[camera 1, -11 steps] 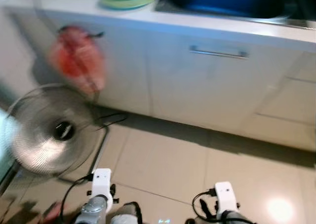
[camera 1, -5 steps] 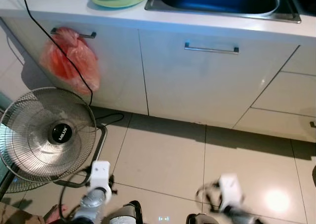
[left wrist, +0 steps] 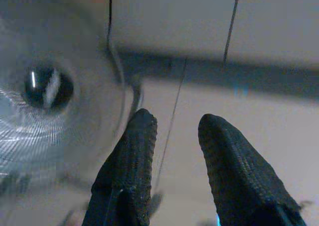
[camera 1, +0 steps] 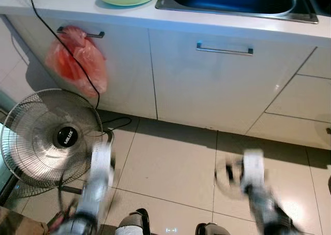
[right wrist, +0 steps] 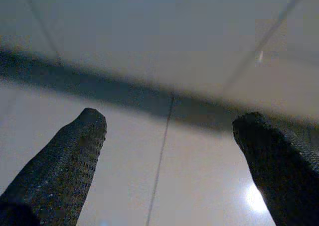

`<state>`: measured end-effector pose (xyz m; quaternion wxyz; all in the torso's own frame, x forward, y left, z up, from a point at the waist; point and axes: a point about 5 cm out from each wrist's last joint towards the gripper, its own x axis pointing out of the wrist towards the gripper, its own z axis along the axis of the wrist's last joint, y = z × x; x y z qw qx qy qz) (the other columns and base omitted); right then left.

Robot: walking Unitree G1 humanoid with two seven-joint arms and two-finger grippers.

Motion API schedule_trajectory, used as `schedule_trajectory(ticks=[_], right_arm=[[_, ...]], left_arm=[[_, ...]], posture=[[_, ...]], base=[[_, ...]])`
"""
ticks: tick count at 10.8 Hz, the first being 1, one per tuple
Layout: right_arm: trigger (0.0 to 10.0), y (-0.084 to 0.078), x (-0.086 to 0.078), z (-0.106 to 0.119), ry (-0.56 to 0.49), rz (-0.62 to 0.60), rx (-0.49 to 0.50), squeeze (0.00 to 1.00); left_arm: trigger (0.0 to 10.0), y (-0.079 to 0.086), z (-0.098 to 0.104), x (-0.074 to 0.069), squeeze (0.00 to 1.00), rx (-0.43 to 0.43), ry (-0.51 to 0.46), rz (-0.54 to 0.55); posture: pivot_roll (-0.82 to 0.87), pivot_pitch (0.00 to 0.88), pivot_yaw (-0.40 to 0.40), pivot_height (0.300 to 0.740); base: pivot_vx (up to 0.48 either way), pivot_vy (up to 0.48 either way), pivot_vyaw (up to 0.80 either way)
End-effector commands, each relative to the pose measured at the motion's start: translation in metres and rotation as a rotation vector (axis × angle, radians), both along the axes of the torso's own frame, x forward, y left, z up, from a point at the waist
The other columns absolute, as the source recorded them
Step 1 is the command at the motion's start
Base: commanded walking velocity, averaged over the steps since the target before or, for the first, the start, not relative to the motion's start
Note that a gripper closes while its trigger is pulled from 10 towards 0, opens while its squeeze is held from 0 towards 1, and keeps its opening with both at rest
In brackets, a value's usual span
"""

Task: Kitchen organization

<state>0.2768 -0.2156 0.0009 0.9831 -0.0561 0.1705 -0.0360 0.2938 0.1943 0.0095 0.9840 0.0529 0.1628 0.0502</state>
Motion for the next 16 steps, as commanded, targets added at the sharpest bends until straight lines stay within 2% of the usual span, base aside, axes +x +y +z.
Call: schedule_trajectory(ticks=[1,2,3,4,5,6,7,8,10,11,12,13,16], right_arm=[[10.0,-0.005,0.002,0.006,-0.042,-0.015,0.006,0.00],[10.0,-0.003,0.023,0.035,-0.196,0.015,-0.002,0.00],[10.0,0.000,0.032,0.050,-0.270,0.028,0.003,0.00],[10.0,0.002,0.043,0.074,-0.387,0.040,0.005,0.00],[10.0,0.002,0.052,0.099,-0.504,0.036,0.013,0.00],[10.0,0.002,0.053,0.105,-0.529,0.032,0.017,0.00],[10.0,0.004,0.063,0.156,-0.719,0.018,0.018,0.00],[10.0,0.006,0.064,0.176,-0.787,0.004,0.038,0.00],[10.0,0.013,0.073,0.191,-0.745,0.000,0.055,0.00],[10.0,0.020,0.072,0.200,-0.778,0.022,0.056,0.00],[10.0,0.027,0.067,0.219,-0.844,0.031,0.082,0.00],[10.0,0.034,0.063,0.234,-0.893,0.049,0.074,0.00],[10.0,0.043,0.062,0.237,-0.891,0.071,0.106,0.00]], left_arm=[[10.0,-0.003,0.005,0.003,0.00,-0.002,-0.036,-0.009],[10.0,-0.015,0.032,0.023,0.00,0.007,-0.175,-0.053],[10.0,-0.020,0.044,0.031,0.00,0.009,-0.230,-0.073],[10.0,-0.025,0.063,0.040,0.00,-0.001,-0.319,-0.083],[10.0,-0.031,0.080,0.047,0.00,0.002,-0.399,-0.102],[10.0,-0.032,0.084,0.048,0.00,0.005,-0.416,-0.109],[10.0,-0.047,0.125,0.055,0.00,-0.020,-0.591,-0.155],[10.0,-0.054,0.142,0.056,0.00,-0.028,-0.654,-0.175],[10.0,-0.068,0.169,0.058,0.00,-0.036,-0.758,-0.218],[10.0,-0.073,0.181,0.057,0.00,-0.049,-0.808,-0.233],[10.0,-0.078,0.202,0.054,0.00,-0.061,-0.872,-0.238],[10.0,-0.080,0.213,0.052,0.00,-0.042,-0.884,-0.246],[10.0,-0.085,0.224,0.054,0.00,-0.065,-0.889,-0.247]], posture=[[0.03,0.195,0.047,0.740],[0.04,0.190,0.049,0.740],[0.04,0.187,0.048,0.740],[0.03,0.182,0.048,0.740],[0.03,0.181,0.048,0.740],[0.03,0.181,0.048,0.740],[0.04,0.164,0.050,0.740],[0.04,0.162,0.050,0.740],[0.04,0.153,0.051,0.740],[0.04,0.153,0.052,0.740],[0.04,0.159,0.052,0.740],[0.05,0.174,0.050,0.740],[0.06,0.182,0.055,0.740]], base=[[0.000,0.000,0.00],[0.000,0.000,0.00],[0.000,0.000,0.00],[0.000,0.000,0.00],[0.000,0.000,0.00],[0.000,0.000,0.00],[0.000,0.000,0.00],[0.000,0.000,0.00],[0.000,0.000,0.00],[0.000,0.000,0.00],[0.000,0.000,0.00],[0.292,0.000,0.00],[0.315,0.000,0.00]])
